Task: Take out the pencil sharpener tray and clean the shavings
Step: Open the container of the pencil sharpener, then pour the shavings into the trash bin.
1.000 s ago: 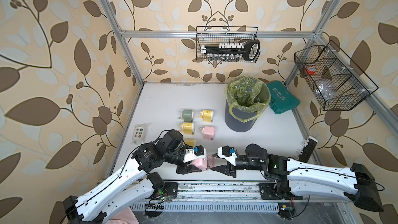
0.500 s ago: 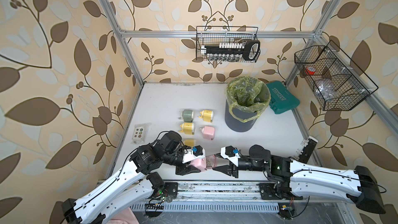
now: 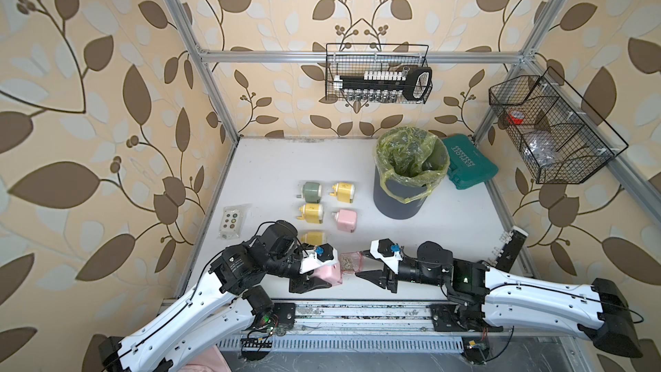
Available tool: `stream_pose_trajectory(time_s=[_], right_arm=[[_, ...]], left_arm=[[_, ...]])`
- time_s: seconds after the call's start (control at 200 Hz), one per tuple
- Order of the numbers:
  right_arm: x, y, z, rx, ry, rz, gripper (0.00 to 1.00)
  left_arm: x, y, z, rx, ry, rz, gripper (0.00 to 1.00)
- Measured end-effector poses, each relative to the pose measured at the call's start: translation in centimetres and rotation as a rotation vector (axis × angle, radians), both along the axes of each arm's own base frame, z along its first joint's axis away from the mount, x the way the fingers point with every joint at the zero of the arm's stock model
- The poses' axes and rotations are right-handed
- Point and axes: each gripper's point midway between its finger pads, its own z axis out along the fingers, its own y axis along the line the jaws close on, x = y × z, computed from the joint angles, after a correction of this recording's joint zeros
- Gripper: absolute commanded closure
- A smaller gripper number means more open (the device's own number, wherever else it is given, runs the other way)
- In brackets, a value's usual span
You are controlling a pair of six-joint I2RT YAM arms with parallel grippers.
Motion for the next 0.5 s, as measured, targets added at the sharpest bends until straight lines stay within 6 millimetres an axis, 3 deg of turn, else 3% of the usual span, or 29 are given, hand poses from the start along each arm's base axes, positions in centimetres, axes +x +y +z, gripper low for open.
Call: stream_pose_trajectory(time_s=[0.5], right_arm=[[2.5, -2.6, 2.7, 0.065, -0.072, -0.188, 1.0]], left_arm=[[-0.1, 0.1, -0.9, 0.014, 0.025, 0.012, 1.0]])
